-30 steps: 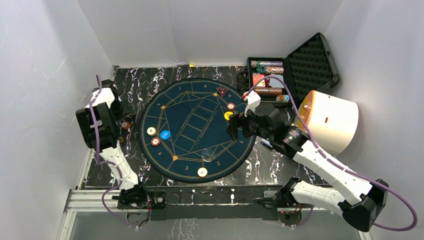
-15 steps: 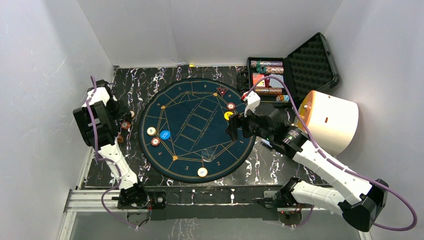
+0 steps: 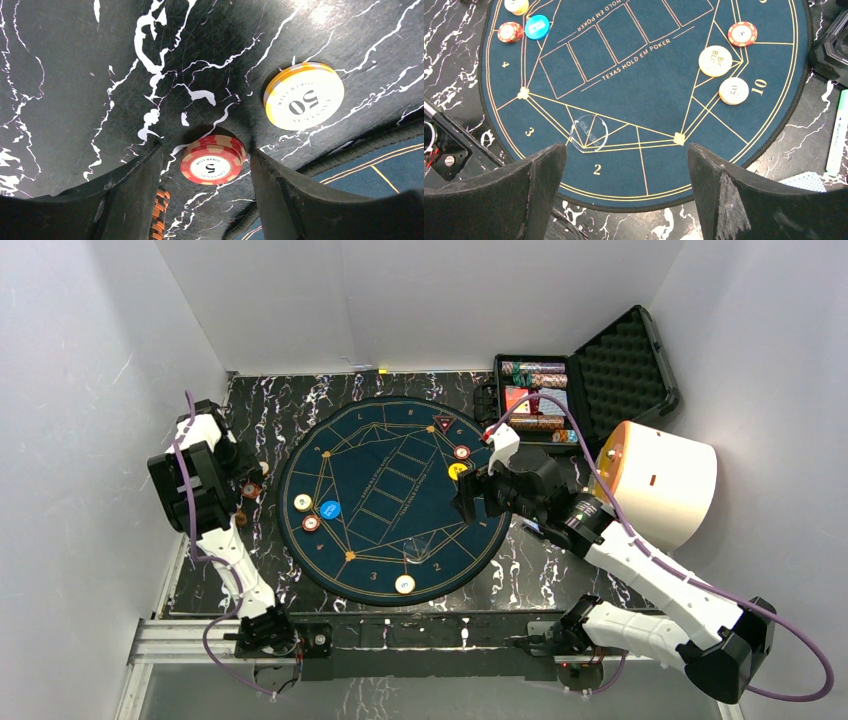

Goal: Distribute texas hold em gaming equipment

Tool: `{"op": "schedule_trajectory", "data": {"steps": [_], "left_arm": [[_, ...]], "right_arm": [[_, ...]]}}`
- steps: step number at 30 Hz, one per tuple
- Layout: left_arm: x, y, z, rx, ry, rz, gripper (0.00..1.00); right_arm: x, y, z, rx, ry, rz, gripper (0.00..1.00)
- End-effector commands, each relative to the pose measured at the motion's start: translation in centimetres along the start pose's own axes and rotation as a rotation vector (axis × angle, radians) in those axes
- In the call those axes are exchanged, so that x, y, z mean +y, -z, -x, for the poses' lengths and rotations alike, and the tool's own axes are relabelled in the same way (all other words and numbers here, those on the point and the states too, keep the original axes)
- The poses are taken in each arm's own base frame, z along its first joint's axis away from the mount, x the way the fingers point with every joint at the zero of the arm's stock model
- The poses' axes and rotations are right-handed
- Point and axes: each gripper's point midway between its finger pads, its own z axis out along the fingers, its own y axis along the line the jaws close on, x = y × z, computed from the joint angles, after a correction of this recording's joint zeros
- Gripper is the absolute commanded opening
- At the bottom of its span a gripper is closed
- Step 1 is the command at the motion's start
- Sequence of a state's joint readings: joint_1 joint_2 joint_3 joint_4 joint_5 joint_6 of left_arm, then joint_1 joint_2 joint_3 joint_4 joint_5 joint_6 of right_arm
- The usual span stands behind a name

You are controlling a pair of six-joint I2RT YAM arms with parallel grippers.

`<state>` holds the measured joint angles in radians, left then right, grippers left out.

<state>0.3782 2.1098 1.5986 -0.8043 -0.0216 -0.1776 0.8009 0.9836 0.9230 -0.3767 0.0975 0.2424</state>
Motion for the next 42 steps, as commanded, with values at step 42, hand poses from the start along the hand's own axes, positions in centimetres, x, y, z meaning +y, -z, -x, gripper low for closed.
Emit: {"op": "schedule_trajectory", "data": {"steps": [42], "left_arm": [[-1.3, 4.7, -0.8, -0.064, -0.055, 0.057, 0.27]], "right_arm": [[0.5, 0.5, 1.9, -0.086, 0.014, 0.023, 0.98]]}}
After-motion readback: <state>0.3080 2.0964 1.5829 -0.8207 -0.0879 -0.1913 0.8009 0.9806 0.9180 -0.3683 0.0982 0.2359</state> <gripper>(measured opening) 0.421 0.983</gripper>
